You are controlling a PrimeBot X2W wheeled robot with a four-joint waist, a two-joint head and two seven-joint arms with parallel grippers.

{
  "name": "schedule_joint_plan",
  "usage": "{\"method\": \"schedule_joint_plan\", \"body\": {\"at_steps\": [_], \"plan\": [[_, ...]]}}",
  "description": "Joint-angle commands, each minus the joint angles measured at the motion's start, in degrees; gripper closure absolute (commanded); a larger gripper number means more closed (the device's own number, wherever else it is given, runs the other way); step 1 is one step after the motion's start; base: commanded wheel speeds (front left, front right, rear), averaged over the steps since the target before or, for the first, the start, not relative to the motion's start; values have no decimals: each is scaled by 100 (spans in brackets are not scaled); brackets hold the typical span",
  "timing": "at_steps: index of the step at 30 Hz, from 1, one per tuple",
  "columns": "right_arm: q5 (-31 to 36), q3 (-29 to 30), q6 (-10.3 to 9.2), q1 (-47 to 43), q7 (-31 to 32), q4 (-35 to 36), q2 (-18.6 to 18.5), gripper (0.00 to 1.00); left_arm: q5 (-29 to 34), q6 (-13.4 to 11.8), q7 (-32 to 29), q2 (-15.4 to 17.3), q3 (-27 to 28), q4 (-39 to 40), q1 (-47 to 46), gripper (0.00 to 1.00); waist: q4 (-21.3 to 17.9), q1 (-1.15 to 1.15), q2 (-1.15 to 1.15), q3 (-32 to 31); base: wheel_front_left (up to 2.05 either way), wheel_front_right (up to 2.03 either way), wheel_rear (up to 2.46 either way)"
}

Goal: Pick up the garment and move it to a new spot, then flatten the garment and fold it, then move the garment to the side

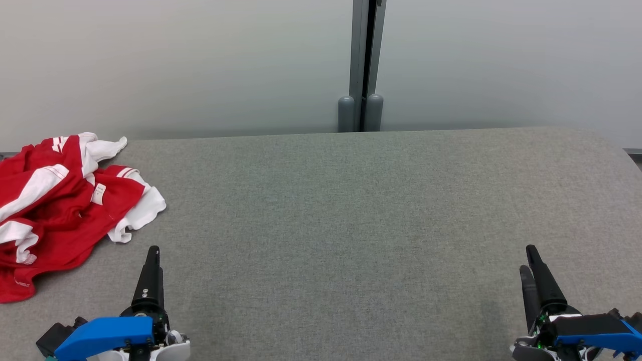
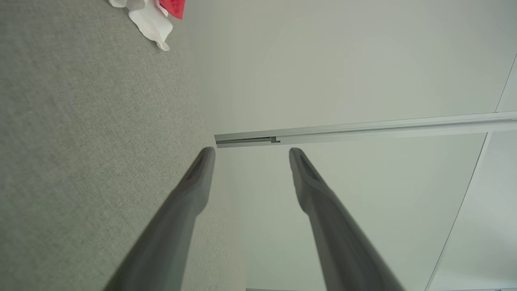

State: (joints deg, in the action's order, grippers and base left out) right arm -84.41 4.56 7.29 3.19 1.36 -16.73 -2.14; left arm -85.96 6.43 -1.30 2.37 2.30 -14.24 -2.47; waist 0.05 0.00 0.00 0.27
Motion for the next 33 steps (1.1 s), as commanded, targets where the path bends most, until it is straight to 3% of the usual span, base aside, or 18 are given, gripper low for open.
{"method": "schedule_joint_plan", "body": {"at_steps": [1, 20, 33], "plan": [[201, 21, 13, 45, -78, 140, -30, 0, 197, -42, 73, 44, -71, 166, -118, 0, 2, 0, 0, 4, 0, 0, 0], [2630, 26, 17, -53, -492, 690, -48, 0, 2601, -511, 489, 51, -559, 684, -183, 0, 19, 0, 0, 57, 0, 0, 0], [4160, -107, 19, -92, -737, 650, -59, 0, 4106, -669, 730, 54, -774, 603, -148, 0, 24, 0, 0, 120, 0, 0, 0]]}}
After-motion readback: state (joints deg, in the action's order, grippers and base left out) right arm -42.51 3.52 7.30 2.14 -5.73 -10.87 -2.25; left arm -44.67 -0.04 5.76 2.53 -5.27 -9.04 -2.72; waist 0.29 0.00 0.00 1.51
